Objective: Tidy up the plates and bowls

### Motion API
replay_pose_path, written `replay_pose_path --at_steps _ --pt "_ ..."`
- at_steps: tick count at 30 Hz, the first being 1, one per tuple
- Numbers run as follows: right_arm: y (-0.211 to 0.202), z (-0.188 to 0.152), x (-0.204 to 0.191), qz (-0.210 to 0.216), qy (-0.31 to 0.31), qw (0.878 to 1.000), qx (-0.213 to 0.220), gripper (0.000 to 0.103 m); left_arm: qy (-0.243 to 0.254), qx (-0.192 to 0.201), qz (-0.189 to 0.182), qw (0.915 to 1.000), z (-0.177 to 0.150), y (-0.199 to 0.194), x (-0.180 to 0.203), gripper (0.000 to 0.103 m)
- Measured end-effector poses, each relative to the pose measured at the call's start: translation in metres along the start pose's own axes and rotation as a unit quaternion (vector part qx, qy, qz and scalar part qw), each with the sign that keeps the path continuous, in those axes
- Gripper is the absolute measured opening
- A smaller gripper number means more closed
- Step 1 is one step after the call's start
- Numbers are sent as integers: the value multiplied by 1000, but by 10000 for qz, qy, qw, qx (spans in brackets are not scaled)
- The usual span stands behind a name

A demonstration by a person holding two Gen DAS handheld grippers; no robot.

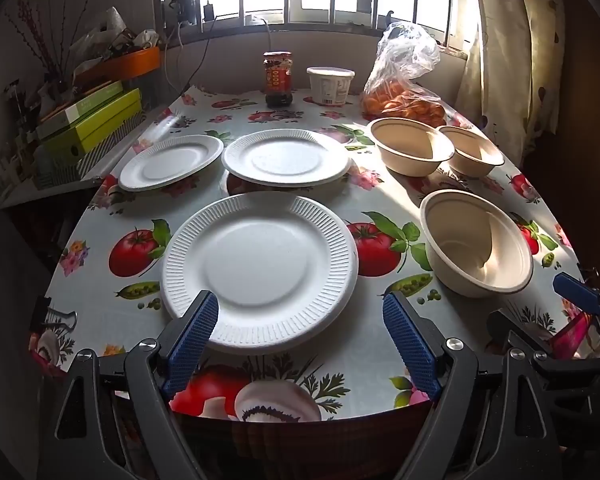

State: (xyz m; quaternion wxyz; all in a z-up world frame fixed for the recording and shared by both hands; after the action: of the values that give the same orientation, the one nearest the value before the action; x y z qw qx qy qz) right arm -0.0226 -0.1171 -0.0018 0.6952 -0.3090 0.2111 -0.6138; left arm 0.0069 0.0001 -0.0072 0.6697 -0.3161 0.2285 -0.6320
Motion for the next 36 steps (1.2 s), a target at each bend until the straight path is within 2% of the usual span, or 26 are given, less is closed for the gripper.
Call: replay_pose_path --at_steps 14,36 --pt "-3 5 -2 -80 -110 9999 56 103 -94 161 165 9997 6 -10 -3 85" --pt "-7 8 -9 -223 -141 9996 54 103 -41 192 171 9997 4 -13 -8 85"
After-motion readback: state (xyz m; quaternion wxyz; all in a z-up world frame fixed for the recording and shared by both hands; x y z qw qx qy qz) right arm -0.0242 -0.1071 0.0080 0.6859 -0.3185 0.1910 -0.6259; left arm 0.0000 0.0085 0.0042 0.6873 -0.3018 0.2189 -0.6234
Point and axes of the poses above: each gripper's, at about its wrist camera, not at the fingertips, and y roughly the way its jaws point, x to its right, z to its top, the point moved 1 cm from there along y, roughly the way its jaws point, and after that the axes turned 7 degrees about -y, right-handed, at the moved point
